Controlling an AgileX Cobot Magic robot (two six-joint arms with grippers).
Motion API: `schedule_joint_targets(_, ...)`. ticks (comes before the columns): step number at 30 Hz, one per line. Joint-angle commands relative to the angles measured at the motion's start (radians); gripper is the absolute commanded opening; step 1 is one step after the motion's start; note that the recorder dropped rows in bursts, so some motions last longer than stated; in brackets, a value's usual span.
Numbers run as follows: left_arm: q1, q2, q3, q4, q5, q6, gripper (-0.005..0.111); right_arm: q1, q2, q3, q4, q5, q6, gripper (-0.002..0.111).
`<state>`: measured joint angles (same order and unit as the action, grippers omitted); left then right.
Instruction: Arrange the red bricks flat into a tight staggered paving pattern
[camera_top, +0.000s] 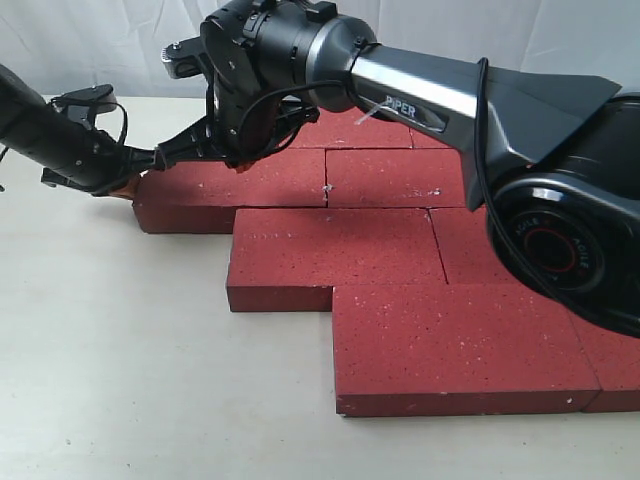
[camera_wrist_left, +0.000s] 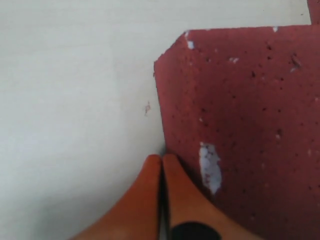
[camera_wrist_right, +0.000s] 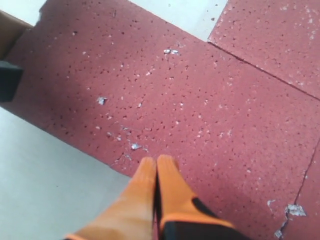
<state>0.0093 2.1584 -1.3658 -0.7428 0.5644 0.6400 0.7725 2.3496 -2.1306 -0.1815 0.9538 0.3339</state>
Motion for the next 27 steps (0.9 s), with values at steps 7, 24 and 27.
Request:
schedule_joint_targets(7,0.109,-0.024,0.001,0.013,0.040,-0.070,0.000,-0.005,-0.002,0.002,-0.006,-0.005,-0.003,-0.001)
schedule_joint_targets(24,0.076,-0.057,0.010,0.079,0.035,-0.168,0.000,-0.005,-0.002,0.002,0.030,0.035,-0.026,-0.001)
schedule_joint_targets(27,0.042,-0.037,0.010,0.075,0.019,-0.166,0.000,-0.005,-0.002,0.002,0.031,0.031,-0.026,-0.001)
